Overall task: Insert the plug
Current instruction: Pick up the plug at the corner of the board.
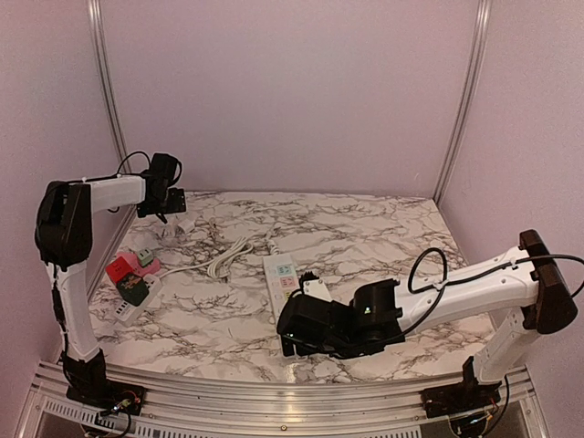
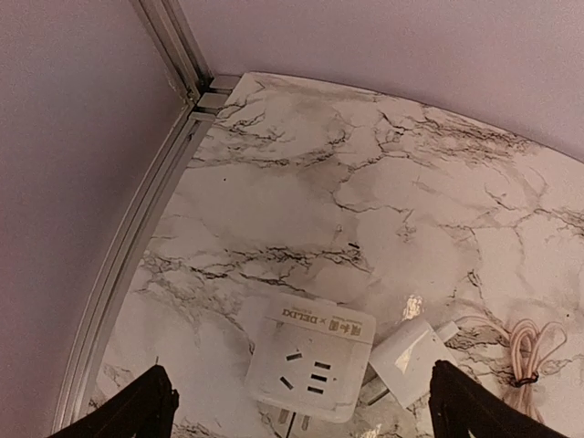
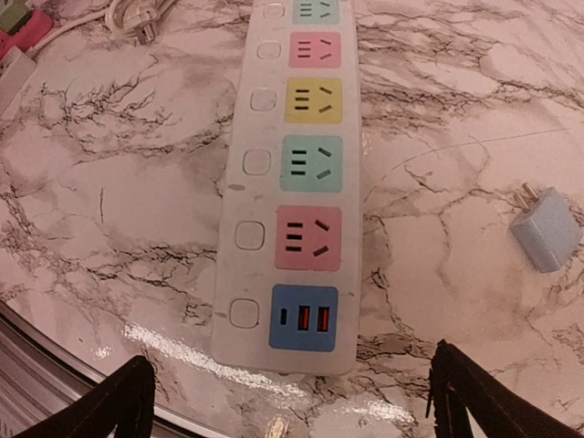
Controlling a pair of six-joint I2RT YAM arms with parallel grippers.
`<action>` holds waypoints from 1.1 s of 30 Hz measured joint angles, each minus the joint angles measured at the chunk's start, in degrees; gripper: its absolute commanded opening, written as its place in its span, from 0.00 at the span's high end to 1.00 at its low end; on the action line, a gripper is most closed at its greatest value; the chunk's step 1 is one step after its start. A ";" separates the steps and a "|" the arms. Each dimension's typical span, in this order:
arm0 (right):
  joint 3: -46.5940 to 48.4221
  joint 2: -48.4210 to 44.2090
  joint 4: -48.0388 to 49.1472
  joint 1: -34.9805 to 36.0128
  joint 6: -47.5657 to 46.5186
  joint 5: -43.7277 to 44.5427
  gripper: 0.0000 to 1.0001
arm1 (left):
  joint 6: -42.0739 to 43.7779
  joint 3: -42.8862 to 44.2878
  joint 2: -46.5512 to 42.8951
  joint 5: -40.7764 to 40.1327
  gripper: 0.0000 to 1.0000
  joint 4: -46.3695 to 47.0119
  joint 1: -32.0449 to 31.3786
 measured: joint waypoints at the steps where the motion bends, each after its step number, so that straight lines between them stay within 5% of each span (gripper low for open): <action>1: 0.00 0.04 -0.02 0.07 0.00 0.00 0.01 | 0.13 0.81 1.05 0.24 0.01 0.00 0.24; 24: 1.36 3.26 -1.95 0.20 -0.11 -0.35 0.02 | 0.50 8.50 12.63 4.68 0.02 -2.75 2.21; 28: 1.64 3.72 -1.97 0.20 -0.13 -0.35 0.02 | 0.44 9.01 12.90 5.40 0.13 -3.13 2.51; 33: 1.64 4.35 -2.05 0.20 -0.15 -0.35 0.02 | 0.17 9.01 12.90 6.25 0.40 -3.89 2.60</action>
